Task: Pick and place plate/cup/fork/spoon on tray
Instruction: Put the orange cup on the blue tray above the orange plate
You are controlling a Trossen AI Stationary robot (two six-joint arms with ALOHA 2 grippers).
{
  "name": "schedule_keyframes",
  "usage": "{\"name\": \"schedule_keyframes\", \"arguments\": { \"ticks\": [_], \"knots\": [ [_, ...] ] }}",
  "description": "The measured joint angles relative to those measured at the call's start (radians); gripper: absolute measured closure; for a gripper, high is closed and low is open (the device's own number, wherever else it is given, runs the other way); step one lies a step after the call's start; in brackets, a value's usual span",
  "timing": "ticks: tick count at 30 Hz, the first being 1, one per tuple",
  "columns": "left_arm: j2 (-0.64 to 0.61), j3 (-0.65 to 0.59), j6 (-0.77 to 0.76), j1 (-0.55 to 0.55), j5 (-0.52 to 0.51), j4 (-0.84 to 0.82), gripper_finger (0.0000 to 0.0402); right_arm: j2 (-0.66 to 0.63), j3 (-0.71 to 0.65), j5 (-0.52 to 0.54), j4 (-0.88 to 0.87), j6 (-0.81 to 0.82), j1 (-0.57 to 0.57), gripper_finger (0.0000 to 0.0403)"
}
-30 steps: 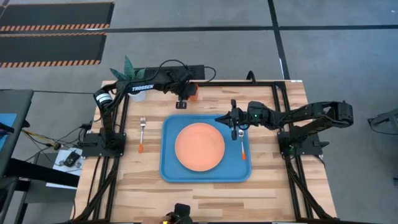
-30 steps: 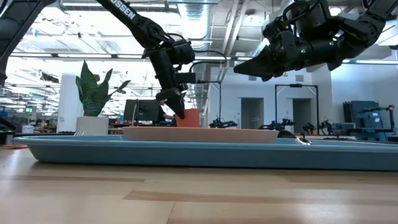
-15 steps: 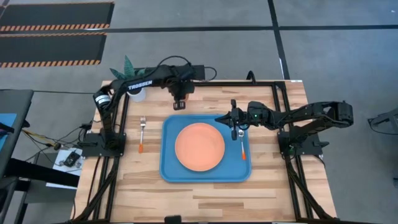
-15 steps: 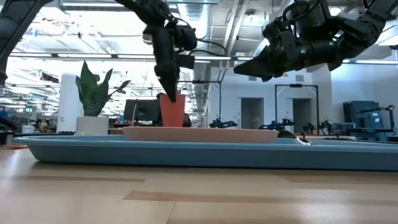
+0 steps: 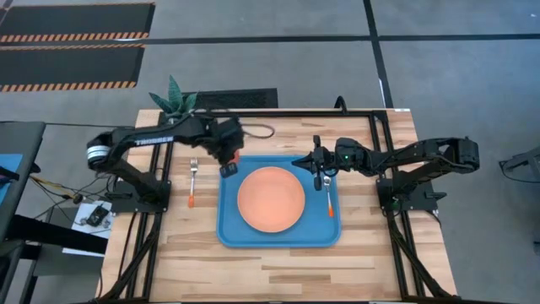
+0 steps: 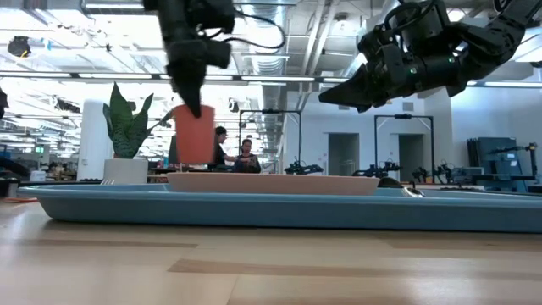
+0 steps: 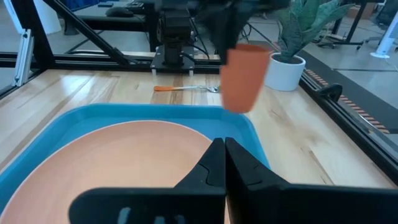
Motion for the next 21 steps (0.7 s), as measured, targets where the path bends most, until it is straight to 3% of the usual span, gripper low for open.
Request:
{"name": "schedule_keyframes", "arguments": {
  "ticks": [6,21],
  "knots": [
    [-0.048,-0.138,-0.068,-0.031,0.003,0.102,0.0401,0.000,0.000,0.000,0.019,0.003,0.000,0.0394],
    [-0.029,-0.151,-0.100,-0.043,0.047,0.164,0.0401,0.000,0.000,0.000,0.025,0.003,0.000,0.0394]
  ]
}}
